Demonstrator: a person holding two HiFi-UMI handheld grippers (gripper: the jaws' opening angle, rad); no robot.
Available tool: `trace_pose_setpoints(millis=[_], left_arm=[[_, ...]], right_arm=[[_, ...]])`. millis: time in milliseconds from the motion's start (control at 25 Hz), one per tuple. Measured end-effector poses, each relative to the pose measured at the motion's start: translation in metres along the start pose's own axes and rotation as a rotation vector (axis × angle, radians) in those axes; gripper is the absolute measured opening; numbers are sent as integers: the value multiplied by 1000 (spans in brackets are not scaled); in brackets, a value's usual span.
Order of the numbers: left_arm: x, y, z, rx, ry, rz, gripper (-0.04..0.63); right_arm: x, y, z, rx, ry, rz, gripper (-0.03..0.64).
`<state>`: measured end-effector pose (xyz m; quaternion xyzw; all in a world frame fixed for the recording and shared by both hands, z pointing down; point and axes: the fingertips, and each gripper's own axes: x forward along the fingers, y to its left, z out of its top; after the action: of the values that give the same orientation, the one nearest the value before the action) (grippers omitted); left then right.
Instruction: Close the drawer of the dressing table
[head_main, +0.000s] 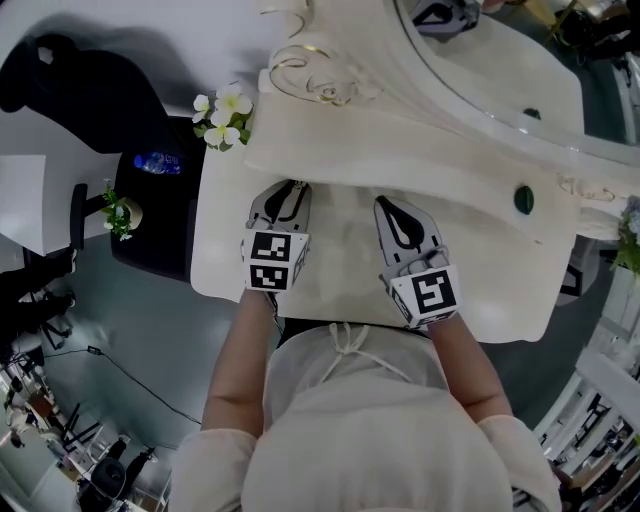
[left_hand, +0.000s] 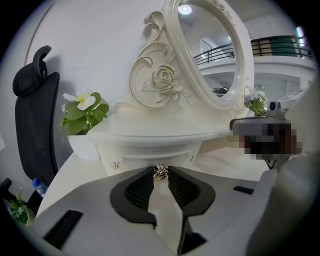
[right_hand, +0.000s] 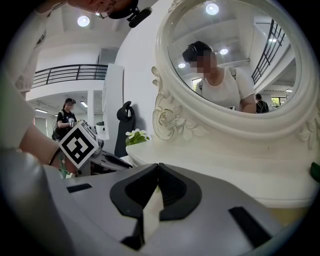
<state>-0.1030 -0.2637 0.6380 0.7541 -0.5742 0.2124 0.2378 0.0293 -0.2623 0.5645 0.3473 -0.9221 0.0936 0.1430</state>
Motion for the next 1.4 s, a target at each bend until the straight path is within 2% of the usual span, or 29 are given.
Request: trace_pose_setpoints(millis=[680, 920, 960, 1080, 1240, 1400], left_arm=[[9, 1, 6, -17, -10, 21, 104], [8, -1, 7, -49, -54, -26, 106], [8, -4, 7, -55, -61, -41, 120], [4, -9, 5, -60, -60, -59, 236], [-16, -13, 5, -56, -69, -69, 235], [-41, -21, 18, -1, -106, -89, 235]], right_arm=[[-11, -6, 5, 11, -11, -37, 6], [-17, -4, 8, 1, -18, -45, 6], [-18, -3, 8, 7, -16, -50, 6], [-22, 1, 9, 17, -15, -58, 6], [-31, 9, 16, 6, -26, -77, 6], [-40, 16, 29, 3, -54, -108, 6]])
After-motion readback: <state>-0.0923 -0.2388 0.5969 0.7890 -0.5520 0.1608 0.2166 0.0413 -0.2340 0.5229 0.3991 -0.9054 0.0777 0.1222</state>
